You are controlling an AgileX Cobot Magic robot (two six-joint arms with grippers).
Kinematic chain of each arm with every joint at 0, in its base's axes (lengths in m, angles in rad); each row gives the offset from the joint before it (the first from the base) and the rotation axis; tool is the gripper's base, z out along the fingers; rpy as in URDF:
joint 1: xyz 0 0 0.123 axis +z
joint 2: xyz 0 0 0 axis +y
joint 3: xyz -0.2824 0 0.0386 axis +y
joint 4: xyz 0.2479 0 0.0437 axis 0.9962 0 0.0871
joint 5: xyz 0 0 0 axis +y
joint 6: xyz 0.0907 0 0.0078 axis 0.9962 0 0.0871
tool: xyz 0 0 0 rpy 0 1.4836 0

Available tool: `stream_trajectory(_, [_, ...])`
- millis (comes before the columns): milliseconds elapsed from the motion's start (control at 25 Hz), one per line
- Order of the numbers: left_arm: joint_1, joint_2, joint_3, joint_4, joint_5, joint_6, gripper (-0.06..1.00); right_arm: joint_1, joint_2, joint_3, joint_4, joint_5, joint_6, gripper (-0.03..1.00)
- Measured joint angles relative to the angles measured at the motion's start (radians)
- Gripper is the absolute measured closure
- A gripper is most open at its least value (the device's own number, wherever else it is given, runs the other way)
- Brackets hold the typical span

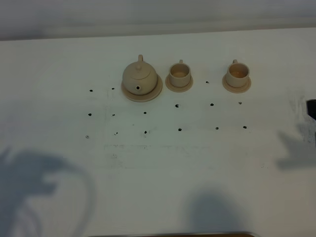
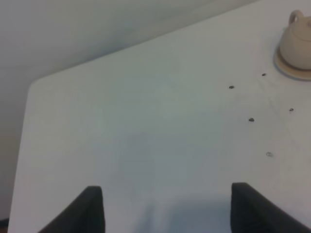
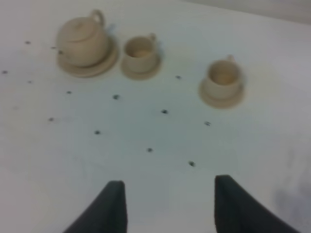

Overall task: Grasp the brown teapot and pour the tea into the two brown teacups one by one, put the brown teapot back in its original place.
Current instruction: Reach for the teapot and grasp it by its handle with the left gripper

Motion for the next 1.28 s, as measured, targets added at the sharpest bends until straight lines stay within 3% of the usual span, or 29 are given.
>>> stream_trajectory(320, [0.000,0.009,0.000,-0.072,0.024,-0.021,0.41,0.000,-0.233,0.000,-0.101,0.219,0.123,0.54])
stream_trajectory(720, [0.000,0.232,0.000,-0.206,-0.077,0.054,0.41,0.023,-0.502,0.000,-0.223,0.440,0.257,0.54])
stream_trajectory(960, [0.000,0.340,0.000,-0.267,-0.118,0.066,0.41,0.023,-0.605,0.093,-0.229,0.432,0.262,0.54])
stream_trajectory(1080, [0.000,0.353,0.000,-0.306,-0.138,0.111,0.41,0.023,-0.667,0.171,-0.220,0.389,0.282,0.54])
stream_trajectory(1280, [0.000,0.353,0.000,-0.388,-0.158,0.194,0.41,0.029,-0.735,0.210,-0.190,0.409,0.276,0.54])
